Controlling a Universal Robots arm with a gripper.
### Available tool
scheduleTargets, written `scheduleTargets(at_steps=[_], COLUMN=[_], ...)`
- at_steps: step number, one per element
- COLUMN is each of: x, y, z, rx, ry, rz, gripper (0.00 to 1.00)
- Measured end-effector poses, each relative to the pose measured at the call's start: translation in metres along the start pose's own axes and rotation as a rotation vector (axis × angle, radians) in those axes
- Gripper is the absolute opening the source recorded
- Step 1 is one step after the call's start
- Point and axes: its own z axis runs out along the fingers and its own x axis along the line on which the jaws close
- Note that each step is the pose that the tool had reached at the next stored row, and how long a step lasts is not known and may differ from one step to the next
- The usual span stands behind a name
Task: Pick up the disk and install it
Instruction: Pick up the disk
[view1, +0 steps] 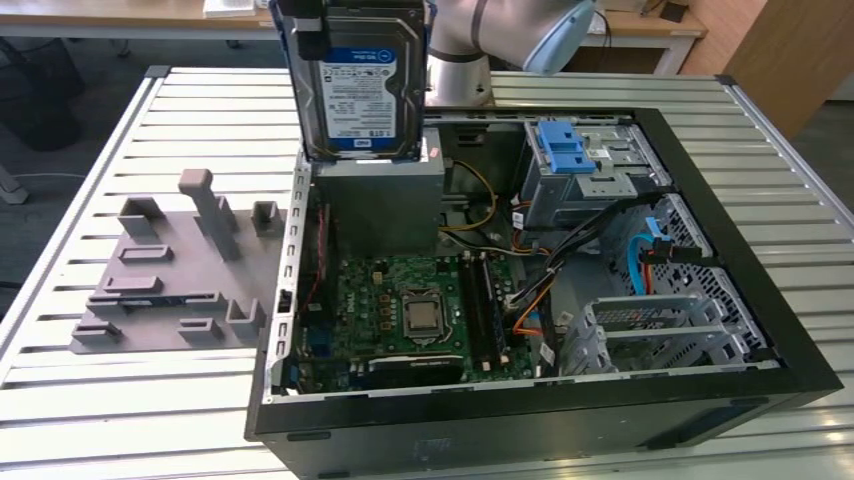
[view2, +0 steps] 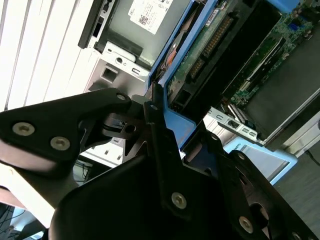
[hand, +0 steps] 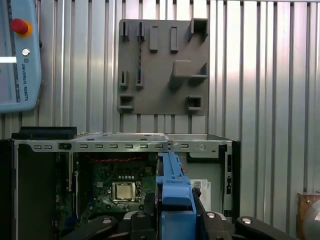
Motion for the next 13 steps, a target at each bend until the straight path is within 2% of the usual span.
scheduleTargets(at_steps=[3,13], x=[0.0001,0.0134], y=[-0.0057,-0.0081], z=[0.0000,0.0013], rx=[-0.0001,-0.0001], ry=[0.0000,0.0001], rz=[0.000,0.000], gripper=[0.36,0.36])
